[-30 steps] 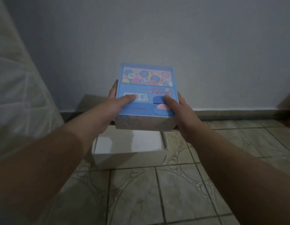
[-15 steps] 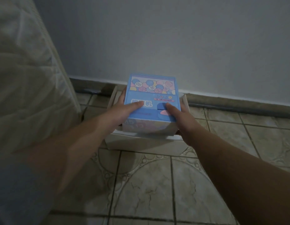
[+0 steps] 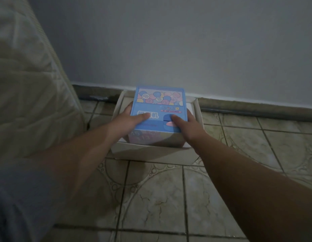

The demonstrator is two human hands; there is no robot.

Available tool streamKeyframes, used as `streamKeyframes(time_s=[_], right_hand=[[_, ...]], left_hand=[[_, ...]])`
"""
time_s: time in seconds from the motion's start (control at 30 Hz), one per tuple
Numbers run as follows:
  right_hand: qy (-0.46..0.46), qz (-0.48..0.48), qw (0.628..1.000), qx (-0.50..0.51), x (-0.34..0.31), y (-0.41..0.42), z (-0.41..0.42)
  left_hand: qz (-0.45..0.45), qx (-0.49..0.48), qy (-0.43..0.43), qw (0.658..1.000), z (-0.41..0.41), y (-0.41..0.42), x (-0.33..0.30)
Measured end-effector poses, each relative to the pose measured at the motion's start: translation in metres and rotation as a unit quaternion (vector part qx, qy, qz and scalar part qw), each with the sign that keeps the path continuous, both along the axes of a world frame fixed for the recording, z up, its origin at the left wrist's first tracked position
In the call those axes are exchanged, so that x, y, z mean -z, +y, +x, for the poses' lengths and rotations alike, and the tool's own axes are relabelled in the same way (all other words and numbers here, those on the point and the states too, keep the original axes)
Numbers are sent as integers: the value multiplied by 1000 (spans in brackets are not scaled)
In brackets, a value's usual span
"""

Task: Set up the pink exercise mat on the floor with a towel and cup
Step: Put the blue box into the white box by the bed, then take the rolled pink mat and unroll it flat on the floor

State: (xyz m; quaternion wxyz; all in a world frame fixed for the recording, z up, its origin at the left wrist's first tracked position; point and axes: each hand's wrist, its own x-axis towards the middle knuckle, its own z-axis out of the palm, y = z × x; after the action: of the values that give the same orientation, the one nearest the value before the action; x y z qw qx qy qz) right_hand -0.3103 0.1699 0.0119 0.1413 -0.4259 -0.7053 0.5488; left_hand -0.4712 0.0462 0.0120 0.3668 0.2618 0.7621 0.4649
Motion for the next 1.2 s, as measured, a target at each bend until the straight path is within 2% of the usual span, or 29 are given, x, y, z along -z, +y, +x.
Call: streamKeyframes(time_s=[0.13, 0.33, 0.43, 0.53, 0.63, 0.83, 1.03, 1.2], right_hand=[[-54, 83, 994, 39, -31, -10, 12], [-48, 150, 986, 63, -110, -43, 59], [-48, 198, 975, 92, -136, -73, 97], [-90, 221, 965, 110, -148, -94, 135], [-137, 195, 958, 158, -166, -94, 168], [-151, 128, 949, 247, -230, -81, 219], [-192, 113, 935, 275, -308, -102, 274], [-226, 67, 924, 302, -396, -146, 328]], left_hand=[[-24, 40, 91, 995, 7, -13, -37], [-24, 51, 192, 980, 33, -40, -124], [-1, 77, 212, 974, 66, -54, -149], [13, 131, 211, 969, 97, -61, -153], [7, 194, 227, 954, 113, -52, -159], [-25, 236, 174, 956, 137, -19, -212], [-76, 313, 156, 934, 182, -5, -289], [-99, 374, 135, 912, 240, 0, -379]])
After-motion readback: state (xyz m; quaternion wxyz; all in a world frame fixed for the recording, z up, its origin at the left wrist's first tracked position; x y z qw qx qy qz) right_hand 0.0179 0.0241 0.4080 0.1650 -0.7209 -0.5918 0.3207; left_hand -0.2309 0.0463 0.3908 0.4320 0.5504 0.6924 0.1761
